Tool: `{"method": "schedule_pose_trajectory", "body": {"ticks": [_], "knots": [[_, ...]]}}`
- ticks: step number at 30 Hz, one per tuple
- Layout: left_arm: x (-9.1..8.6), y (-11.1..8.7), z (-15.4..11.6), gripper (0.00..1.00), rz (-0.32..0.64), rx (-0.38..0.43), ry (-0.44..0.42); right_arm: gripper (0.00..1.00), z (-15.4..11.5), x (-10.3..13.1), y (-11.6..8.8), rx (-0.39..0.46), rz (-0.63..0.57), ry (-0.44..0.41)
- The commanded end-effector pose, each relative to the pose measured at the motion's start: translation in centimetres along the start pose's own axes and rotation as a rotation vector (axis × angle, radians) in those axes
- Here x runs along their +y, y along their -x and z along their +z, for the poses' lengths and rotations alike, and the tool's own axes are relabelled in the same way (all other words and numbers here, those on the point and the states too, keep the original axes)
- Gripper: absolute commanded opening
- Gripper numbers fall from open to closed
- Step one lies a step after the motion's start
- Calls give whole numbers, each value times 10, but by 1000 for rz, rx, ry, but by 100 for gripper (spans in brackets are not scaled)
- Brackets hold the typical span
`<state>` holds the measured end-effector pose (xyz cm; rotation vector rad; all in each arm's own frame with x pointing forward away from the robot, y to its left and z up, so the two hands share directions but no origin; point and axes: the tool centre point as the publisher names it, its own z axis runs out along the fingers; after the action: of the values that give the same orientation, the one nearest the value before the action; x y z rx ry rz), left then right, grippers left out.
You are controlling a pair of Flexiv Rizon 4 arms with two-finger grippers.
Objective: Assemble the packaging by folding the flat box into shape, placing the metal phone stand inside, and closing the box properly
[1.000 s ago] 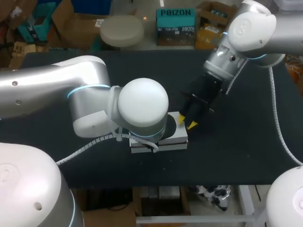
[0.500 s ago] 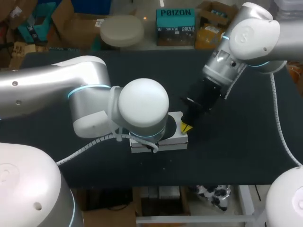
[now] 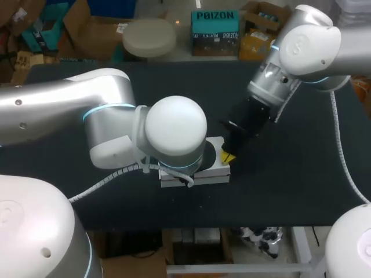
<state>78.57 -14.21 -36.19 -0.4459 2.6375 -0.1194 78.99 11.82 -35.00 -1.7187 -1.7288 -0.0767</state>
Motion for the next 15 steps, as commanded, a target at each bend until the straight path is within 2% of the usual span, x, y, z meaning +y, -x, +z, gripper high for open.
{"method": "schedule_pose_trajectory", "body": {"ticks": [1, 15], "knots": [[-2, -1, 0, 33, 0, -3, 7, 0, 0, -2, 1, 1, -2, 4], [-1, -1, 0, 32, -3, -2, 9, 0, 6, -4, 2, -6, -9, 7]]}}
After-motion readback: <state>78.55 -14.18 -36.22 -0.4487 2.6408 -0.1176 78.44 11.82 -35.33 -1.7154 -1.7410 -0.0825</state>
